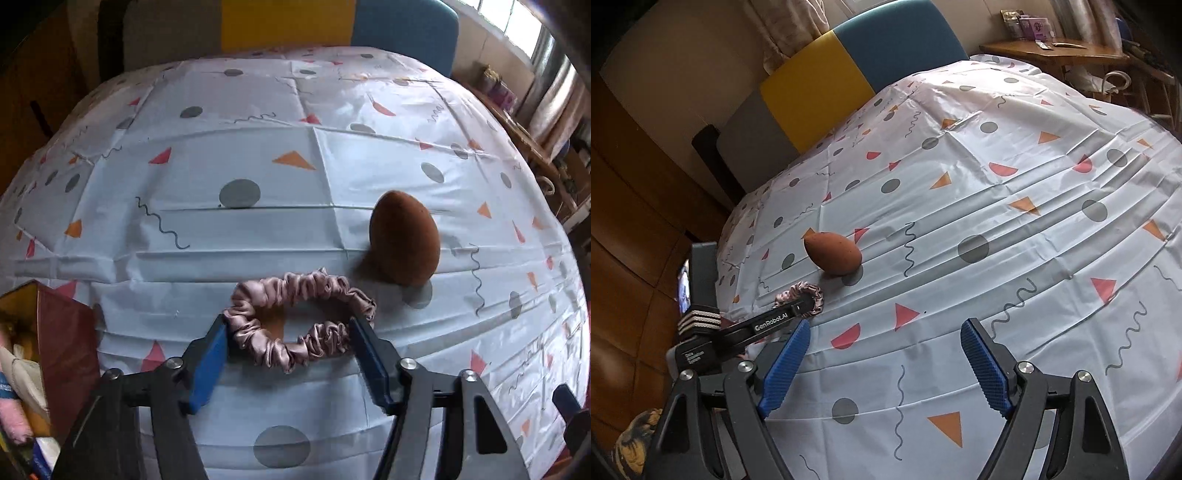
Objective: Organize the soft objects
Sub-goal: 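Move the left tool to the pink satin scrunchie and grasp it while the right tool approaches the brown sponge, then grasp the brown egg-shaped sponge with the right tool while the left tool holds the scrunchie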
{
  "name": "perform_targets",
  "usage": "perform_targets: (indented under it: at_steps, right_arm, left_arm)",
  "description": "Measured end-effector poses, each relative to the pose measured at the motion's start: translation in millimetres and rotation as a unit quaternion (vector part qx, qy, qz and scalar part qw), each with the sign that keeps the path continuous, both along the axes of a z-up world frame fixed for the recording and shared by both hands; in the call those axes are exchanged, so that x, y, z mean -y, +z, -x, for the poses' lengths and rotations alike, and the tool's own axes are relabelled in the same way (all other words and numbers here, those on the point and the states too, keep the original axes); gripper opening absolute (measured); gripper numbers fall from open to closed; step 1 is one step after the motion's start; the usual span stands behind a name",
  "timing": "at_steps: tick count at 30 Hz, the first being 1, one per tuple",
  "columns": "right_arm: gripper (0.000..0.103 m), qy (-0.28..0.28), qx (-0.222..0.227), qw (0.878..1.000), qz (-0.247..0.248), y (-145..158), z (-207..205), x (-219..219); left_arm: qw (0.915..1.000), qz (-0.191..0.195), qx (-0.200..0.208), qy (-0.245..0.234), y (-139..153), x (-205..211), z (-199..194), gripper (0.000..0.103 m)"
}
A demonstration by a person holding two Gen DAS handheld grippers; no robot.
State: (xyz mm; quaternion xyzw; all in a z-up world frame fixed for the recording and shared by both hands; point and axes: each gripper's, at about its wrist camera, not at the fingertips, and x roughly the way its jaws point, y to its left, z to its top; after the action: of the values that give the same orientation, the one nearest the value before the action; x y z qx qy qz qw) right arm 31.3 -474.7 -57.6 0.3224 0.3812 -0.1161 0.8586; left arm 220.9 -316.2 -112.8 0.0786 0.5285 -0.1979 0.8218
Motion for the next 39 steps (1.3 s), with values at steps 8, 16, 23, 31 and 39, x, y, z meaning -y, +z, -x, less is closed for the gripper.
perform_targets:
  at_steps: [8,16,23,31,39]
  right_arm:
    - [0.084,0.024,-0.008,0.999,0.037,1.0,-3.3,-13.2]
    - [0.083,0.062,-0.007,0.996,0.062,11.5,-21.5,-24.4]
    - [0.083,0.143,-0.003,0.983,0.117,15.5,-85.8,-34.8]
    - [0.069,0.213,-0.065,0.956,0.193,-22.2,-170.6,-52.0]
    - [0.030,0.199,-0.066,0.957,0.198,-17.3,-156.9,-48.3]
  left_arm:
    - [0.9982,0.022,0.012,-0.055,15.8,-17.1,31.1,0.013]
    - [0.9972,0.038,-0.017,-0.063,14.4,-35.7,58.1,0.012]
    - [0.9967,0.052,-0.046,-0.042,8.4,-41.0,51.9,0.048]
    - [0.9974,0.045,-0.034,-0.045,3.8,-37.6,48.1,0.047]
    - [0.9982,0.025,-0.002,-0.055,1.6,-31.3,48.0,0.012]
